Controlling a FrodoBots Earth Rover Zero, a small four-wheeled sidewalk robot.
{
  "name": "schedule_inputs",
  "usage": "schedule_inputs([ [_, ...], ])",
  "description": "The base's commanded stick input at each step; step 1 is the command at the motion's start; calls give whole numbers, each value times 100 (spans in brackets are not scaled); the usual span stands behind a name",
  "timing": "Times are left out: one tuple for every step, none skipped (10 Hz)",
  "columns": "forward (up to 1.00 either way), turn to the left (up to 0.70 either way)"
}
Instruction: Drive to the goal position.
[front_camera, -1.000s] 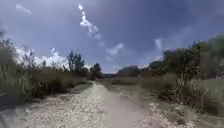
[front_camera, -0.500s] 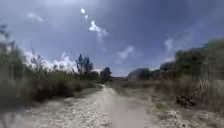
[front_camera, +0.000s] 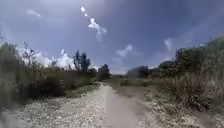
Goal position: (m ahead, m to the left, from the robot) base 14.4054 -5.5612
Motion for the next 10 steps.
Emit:
schedule_inputs([
  [85,4],
  [85,4],
  [85,4],
  [85,4],
  [85,4],
  [85,4],
  [85,36],
  [85,38],
  [85,38],
  [85,38],
])
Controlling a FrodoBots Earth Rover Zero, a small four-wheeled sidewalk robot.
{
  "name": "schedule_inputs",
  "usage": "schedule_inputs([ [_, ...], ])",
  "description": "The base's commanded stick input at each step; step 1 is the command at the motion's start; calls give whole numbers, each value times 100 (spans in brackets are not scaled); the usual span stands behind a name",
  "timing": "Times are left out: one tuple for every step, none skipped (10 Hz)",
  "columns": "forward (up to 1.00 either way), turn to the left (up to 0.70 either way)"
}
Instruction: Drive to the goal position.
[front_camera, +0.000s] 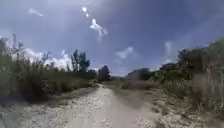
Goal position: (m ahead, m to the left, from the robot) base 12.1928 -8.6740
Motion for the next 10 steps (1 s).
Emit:
schedule_inputs([
  [85,38],
  [85,25],
  [85,4],
  [85,4],
  [85,4],
  [85,4],
  [85,4],
  [85,4],
  [85,4],
  [85,4],
])
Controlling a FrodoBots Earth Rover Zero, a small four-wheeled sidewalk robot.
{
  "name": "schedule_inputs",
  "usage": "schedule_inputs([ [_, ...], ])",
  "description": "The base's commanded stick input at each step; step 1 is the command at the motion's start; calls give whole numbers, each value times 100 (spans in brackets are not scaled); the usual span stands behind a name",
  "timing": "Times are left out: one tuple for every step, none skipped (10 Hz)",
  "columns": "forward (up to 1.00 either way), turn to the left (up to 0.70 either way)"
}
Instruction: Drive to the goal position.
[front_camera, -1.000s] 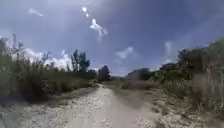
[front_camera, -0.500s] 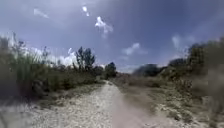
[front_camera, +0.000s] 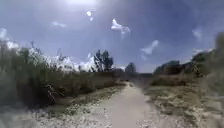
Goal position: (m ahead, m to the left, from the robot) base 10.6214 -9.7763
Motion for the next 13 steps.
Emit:
schedule_inputs([
  [85,4],
  [85,4],
  [85,4],
  [85,4],
  [85,4],
  [85,-22],
  [85,-30],
  [85,-30],
  [85,-11],
  [85,-2],
  [85,4],
  [85,4],
  [85,4],
])
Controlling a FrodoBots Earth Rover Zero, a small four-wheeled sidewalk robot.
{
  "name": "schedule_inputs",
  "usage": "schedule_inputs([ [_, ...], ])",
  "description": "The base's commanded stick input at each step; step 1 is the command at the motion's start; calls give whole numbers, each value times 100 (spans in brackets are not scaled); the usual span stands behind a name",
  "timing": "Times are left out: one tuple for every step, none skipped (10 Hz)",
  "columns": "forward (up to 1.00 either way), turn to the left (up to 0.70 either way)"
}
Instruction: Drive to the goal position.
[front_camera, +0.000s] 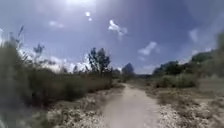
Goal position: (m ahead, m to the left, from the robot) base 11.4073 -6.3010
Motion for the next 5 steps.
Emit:
schedule_inputs([
  [85,4],
  [85,4],
  [85,4],
  [85,4],
  [85,4],
])
